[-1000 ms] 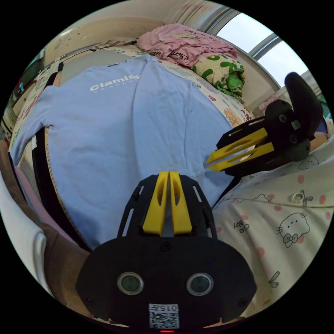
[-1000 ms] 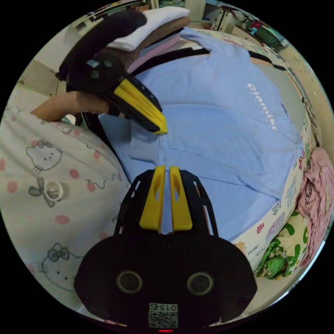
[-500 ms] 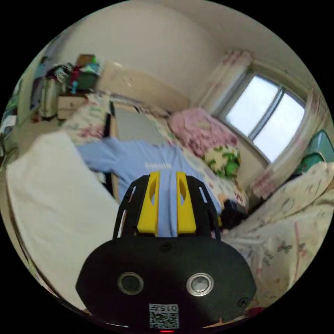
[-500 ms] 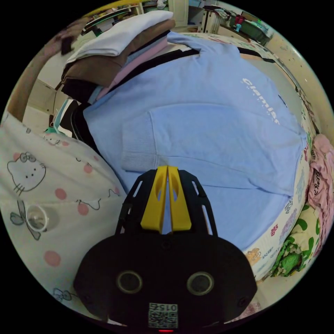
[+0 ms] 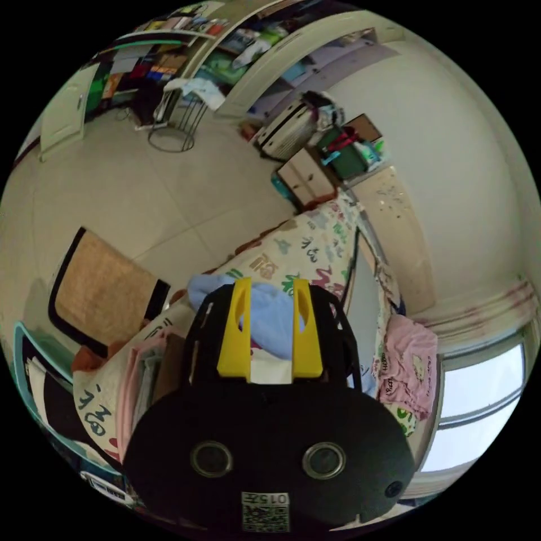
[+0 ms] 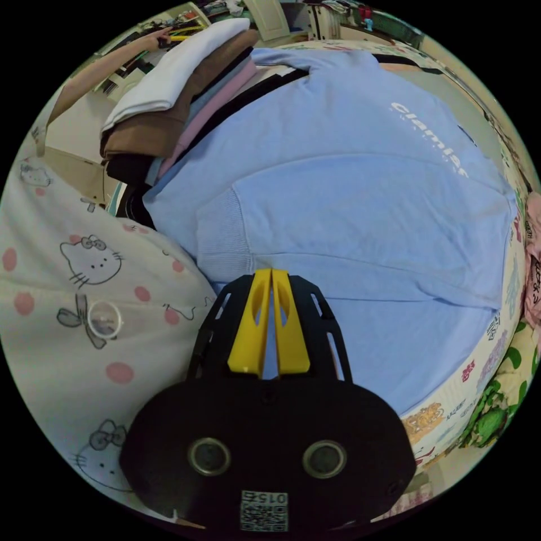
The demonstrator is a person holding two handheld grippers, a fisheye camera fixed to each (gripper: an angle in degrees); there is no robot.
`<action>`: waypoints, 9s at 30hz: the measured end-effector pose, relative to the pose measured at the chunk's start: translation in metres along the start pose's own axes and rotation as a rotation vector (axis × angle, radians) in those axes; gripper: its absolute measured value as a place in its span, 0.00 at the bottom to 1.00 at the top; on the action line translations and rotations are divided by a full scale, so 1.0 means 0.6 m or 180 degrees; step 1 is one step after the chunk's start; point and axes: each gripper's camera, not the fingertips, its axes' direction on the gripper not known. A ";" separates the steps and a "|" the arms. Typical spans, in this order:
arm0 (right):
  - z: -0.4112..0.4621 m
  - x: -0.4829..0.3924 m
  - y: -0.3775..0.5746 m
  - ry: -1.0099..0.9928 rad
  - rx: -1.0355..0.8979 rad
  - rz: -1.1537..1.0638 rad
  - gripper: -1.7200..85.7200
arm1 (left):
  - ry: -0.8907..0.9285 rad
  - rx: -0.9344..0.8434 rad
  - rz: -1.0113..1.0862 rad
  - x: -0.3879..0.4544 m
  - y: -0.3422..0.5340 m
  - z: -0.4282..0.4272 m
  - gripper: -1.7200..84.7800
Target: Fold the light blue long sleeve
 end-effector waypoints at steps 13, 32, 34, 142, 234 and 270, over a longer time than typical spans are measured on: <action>-0.182 -0.019 -0.128 -0.0106 -0.0072 -0.0056 0.01 | -0.0453 -0.0650 -0.0251 -0.002 -0.064 0.152 0.06; -0.575 0.212 -0.149 -0.1574 0.1684 0.2477 0.11 | 0.0098 -0.0779 0.5096 0.862 0.783 0.169 0.02; -0.603 0.215 -0.146 -0.1407 0.1748 0.2627 0.12 | -0.0165 -0.1302 0.5112 0.844 0.836 0.240 0.02; -0.946 0.296 -1.094 0.0952 0.1245 0.2134 0.01 | -0.0596 -0.0943 0.3497 1.093 0.111 0.457 0.04; -1.273 -0.433 0.147 -0.1354 0.3021 0.4309 0.04 | -0.0364 -0.2917 0.4974 1.887 0.541 0.040 0.09; -0.869 -0.724 -0.122 -0.1934 0.0764 -0.0258 0.03 | 0.0376 -0.1549 0.3786 1.227 0.138 -0.215 0.03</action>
